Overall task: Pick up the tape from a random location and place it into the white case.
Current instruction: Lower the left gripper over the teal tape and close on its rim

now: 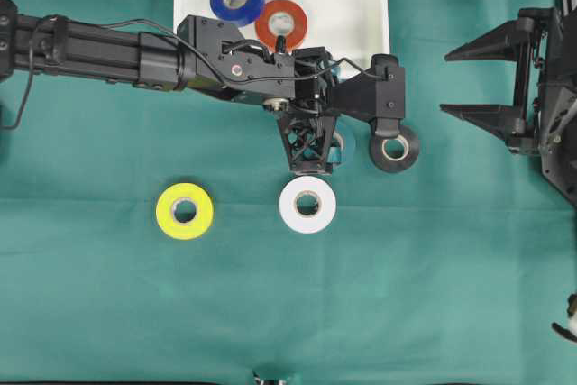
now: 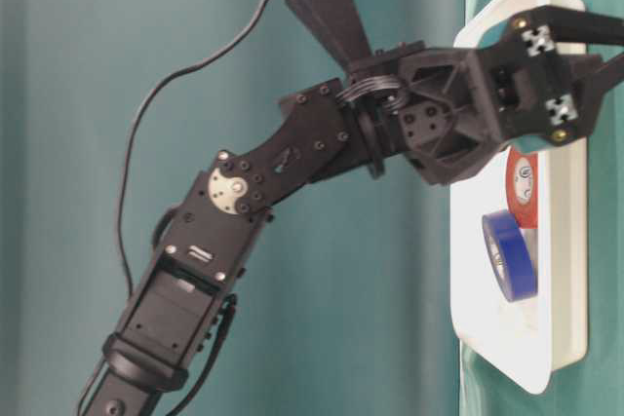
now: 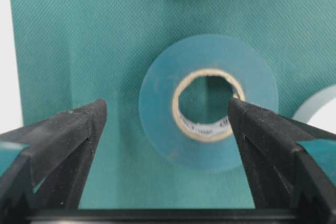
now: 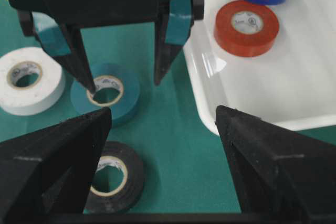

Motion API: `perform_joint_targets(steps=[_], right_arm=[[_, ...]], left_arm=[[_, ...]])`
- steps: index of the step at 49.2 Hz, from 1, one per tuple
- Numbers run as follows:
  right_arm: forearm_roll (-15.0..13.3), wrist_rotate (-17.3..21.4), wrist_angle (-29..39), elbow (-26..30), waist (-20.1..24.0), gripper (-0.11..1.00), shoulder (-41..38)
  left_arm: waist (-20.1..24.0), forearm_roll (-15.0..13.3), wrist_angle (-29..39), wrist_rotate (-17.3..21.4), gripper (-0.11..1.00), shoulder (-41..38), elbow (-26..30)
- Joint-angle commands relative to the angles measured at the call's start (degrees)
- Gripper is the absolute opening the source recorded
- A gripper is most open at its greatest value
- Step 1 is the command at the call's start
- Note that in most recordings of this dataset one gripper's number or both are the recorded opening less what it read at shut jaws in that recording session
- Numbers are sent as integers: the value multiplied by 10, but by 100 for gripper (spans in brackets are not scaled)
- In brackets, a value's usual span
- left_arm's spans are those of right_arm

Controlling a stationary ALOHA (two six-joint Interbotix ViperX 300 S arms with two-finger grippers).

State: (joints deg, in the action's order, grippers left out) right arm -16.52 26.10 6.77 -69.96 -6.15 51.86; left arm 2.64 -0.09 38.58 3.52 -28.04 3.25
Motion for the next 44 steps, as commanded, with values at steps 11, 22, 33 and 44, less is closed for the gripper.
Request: perform_joint_targets(steps=[11, 22, 33, 44], right_arm=[[0, 0, -5, 12, 0, 84, -5], [0, 0, -5, 12, -1, 84, -7], [0, 0, -6, 12, -1, 84, -8], [0, 2, -6, 12, -1, 84, -10]], left_arm=[[11, 1, -16, -2, 98, 1, -7], [11, 1, -16, -2, 98, 2, -12], [7, -1, -10, -11, 82, 1, -11], [1, -1, -11, -13, 22, 2, -11]])
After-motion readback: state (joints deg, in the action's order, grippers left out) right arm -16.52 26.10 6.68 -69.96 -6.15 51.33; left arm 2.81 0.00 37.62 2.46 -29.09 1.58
